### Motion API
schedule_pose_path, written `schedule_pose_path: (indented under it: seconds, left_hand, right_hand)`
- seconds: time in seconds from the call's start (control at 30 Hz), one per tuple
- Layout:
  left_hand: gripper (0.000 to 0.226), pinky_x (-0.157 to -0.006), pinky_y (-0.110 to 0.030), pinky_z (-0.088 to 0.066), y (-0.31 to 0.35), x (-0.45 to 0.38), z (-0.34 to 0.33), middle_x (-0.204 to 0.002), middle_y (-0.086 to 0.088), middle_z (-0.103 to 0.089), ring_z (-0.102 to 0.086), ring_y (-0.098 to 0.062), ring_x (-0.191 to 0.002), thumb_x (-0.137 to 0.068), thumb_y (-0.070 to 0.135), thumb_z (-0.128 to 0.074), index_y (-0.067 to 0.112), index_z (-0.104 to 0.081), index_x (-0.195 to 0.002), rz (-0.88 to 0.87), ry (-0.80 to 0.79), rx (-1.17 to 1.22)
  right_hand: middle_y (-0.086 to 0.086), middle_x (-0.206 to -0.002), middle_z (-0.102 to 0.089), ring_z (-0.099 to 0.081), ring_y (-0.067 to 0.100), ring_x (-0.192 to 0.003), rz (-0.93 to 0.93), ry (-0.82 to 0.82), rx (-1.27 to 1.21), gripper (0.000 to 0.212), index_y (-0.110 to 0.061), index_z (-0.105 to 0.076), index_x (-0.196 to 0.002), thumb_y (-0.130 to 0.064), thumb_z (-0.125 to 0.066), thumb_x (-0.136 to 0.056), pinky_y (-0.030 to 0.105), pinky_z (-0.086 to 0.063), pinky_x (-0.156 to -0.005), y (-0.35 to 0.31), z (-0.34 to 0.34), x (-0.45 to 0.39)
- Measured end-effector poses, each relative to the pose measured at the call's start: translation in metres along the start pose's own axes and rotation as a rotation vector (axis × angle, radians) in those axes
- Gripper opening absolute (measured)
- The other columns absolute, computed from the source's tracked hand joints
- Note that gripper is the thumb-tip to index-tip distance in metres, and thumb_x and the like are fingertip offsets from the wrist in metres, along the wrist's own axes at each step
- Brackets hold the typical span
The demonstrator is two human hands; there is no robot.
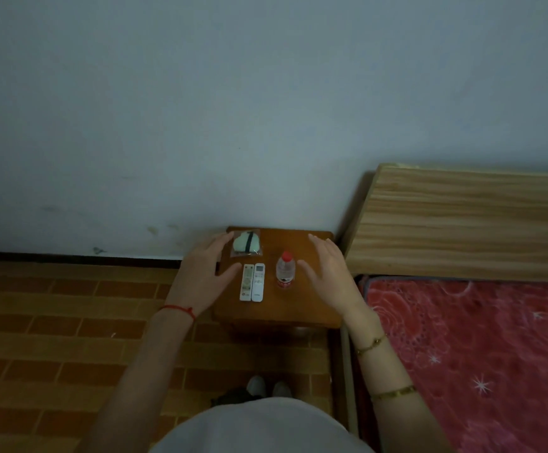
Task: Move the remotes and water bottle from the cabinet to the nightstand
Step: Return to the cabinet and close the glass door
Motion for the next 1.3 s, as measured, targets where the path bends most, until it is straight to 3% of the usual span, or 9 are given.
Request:
schedule_pose_path:
  seconds: [0.33,0.6,0.67,0.87,1.03,1.13,1.3]
  left_hand:
    - [0.054,-0.113,-0.039,-0.038,-0.040,0.047,0.043,-0.144,-0.004,-0.052,-0.044,-0.021,-0.135,-0.093,0.031,-0.062,0.018,-0.047,-0.143,0.056,0.188,0.015]
    - [0.056,-0.112,-0.026,-0.030,-0.093,0.098,0.067,-0.147,-0.001,-0.048,-0.041,-0.017,-0.138,-0.092,0.036,-0.061,0.024,-0.044,-0.145,0.247,0.267,0.009]
    - [0.056,-0.111,-0.024,-0.026,-0.107,0.116,0.076,-0.149,0.001,-0.044,-0.039,-0.016,-0.139,-0.093,0.037,-0.060,0.028,-0.042,-0.146,0.310,0.292,0.028]
    - [0.057,-0.116,-0.040,-0.034,-0.158,0.170,0.114,-0.148,0.001,-0.048,-0.042,-0.019,-0.137,-0.092,0.040,-0.060,0.027,-0.043,-0.144,0.438,0.406,0.004]
    - [0.055,-0.114,-0.032,-0.033,-0.225,0.224,0.155,-0.144,-0.002,-0.052,-0.046,-0.020,-0.135,-0.091,0.033,-0.062,0.021,-0.048,-0.143,0.545,0.510,0.006]
    - [0.054,-0.114,-0.032,-0.032,-0.269,0.265,0.183,-0.142,-0.004,-0.053,-0.046,-0.021,-0.135,-0.091,0.031,-0.064,0.020,-0.049,-0.142,0.634,0.591,0.008]
    - [0.053,-0.111,-0.028,-0.031,-0.329,0.338,0.221,-0.142,-0.005,-0.054,-0.046,-0.023,-0.135,-0.091,0.030,-0.065,0.021,-0.050,-0.141,0.800,0.695,-0.018]
  right_hand:
    - [0.003,-0.157,-0.033,-0.019,0.019,-0.149,0.118,-0.042,0.008,0.062,-0.017,-0.028,-0.152,-0.036,-0.052,-0.098,0.044,-0.023,-0.121,-0.041,0.003,-0.004]
    - [0.004,-0.150,-0.042,-0.027,0.021,-0.145,0.335,-0.161,0.035,0.056,-0.015,-0.034,-0.148,-0.031,-0.053,-0.098,0.035,-0.022,-0.120,-0.115,-0.036,-0.003]
    - [0.006,-0.147,-0.044,-0.031,0.022,-0.143,0.387,-0.208,0.050,0.055,-0.013,-0.036,-0.148,-0.030,-0.053,-0.099,0.037,-0.024,-0.120,-0.137,-0.054,-0.001]
    - [0.007,-0.146,-0.044,-0.035,0.022,-0.140,0.518,-0.349,0.105,0.055,-0.014,-0.036,-0.148,-0.032,-0.051,-0.099,0.040,-0.031,-0.117,-0.210,-0.126,0.011]
    - [0.003,-0.151,-0.039,-0.029,0.020,-0.144,0.664,-0.487,0.146,0.053,-0.017,-0.032,-0.150,-0.033,-0.047,-0.101,0.035,-0.025,-0.118,-0.290,-0.203,0.029]
    - [0.003,-0.153,-0.038,-0.027,0.022,-0.146,0.751,-0.561,0.148,0.054,-0.017,-0.031,-0.150,-0.032,-0.047,-0.101,0.041,-0.025,-0.120,-0.347,-0.251,0.042]
    - [0.007,-0.144,-0.046,-0.033,0.022,-0.140,0.914,-0.676,0.117,0.046,-0.009,-0.040,-0.144,-0.022,-0.049,-0.101,0.040,-0.024,-0.120,-0.441,-0.314,0.083]
Point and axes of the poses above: each hand's wrist, its own x-axis away from the middle knuckle, its own z-axis out of the back of the hand, y = z × x, the point moved 6 cm from there along -x, towards the middle knuckle
